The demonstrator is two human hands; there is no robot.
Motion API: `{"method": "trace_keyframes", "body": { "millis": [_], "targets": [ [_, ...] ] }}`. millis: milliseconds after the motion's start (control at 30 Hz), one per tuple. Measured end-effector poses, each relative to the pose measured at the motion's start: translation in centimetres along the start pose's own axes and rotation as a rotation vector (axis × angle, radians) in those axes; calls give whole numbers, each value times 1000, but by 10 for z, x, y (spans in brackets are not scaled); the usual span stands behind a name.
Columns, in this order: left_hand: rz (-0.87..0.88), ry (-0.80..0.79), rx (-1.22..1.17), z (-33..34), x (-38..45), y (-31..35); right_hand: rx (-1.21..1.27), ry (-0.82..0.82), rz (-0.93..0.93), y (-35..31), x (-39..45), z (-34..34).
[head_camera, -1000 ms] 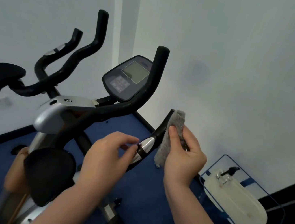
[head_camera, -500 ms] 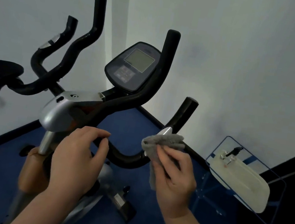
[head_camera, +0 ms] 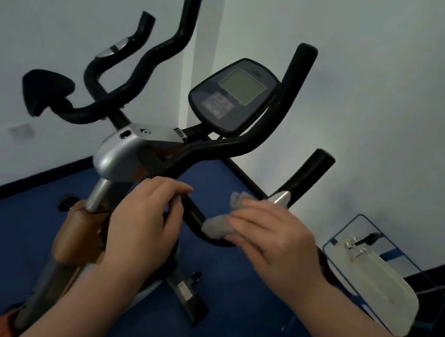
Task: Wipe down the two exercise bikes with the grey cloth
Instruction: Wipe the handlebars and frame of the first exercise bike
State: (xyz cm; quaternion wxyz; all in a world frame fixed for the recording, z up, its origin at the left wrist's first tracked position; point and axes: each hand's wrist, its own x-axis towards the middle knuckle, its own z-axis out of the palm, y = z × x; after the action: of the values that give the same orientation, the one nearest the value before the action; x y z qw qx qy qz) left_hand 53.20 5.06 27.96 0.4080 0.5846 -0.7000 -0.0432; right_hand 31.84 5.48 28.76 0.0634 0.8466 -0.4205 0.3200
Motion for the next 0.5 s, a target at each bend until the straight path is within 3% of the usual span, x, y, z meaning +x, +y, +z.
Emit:
{"method": "trace_keyframes", "body": {
  "millis": [67, 333, 500],
  "targets": [
    [30, 11, 43, -5, -7, -11, -28, -37, -28, -21, -3, 12],
    [-213, 226, -20, -8, -26, -31, 72, -286, 149, -41, 41, 23],
    [-249, 242, -88, -6, -26, -34, 35, -282, 250, -49, 83, 54]
  ]
}}
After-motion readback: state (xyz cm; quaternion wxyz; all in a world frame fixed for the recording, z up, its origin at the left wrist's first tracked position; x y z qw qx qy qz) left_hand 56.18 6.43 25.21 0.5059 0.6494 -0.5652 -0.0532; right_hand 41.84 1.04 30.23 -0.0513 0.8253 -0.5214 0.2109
